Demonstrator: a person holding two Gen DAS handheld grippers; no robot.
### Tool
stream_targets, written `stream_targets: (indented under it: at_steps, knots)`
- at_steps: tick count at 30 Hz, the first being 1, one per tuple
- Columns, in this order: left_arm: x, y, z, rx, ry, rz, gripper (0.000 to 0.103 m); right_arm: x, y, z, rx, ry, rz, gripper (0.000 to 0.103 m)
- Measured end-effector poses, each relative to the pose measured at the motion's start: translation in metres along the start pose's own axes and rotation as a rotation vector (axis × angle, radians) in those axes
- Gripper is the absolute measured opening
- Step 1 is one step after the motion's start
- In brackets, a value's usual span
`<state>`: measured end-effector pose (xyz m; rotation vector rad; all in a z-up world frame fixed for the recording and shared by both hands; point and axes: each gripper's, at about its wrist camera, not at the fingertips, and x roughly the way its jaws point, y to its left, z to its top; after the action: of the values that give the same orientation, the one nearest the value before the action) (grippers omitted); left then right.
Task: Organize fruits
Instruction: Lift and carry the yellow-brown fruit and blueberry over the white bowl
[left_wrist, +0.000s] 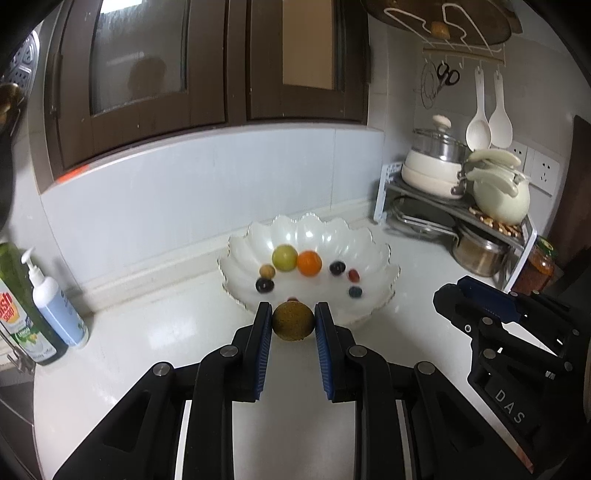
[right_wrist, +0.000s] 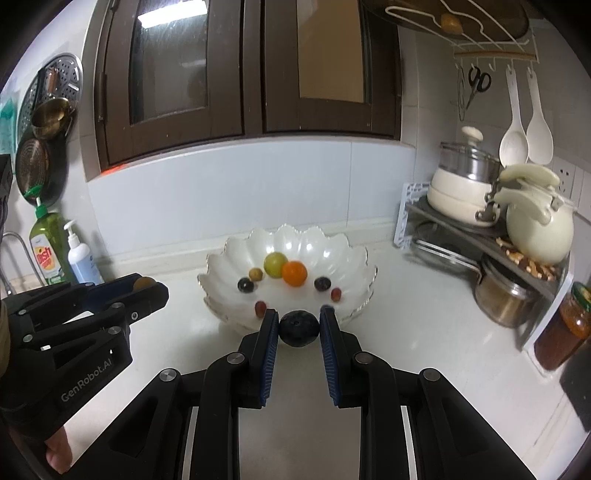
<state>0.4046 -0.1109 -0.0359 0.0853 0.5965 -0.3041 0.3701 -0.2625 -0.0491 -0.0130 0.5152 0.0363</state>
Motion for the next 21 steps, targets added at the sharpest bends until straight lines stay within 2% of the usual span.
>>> stream_targets:
  at_steps: [9, 21]
  knots:
    - [0.011, 0.000, 0.026, -0.008, -0.032, 0.014, 0.024, 0.012, -0.004, 0.026, -0.015, -0.046, -0.001, 0.024]
    - [0.042, 0.002, 0.053, 0.006, -0.017, 0.032, 0.024, 0.043, -0.006, 0.053, -0.042, -0.049, -0.002, 0.024]
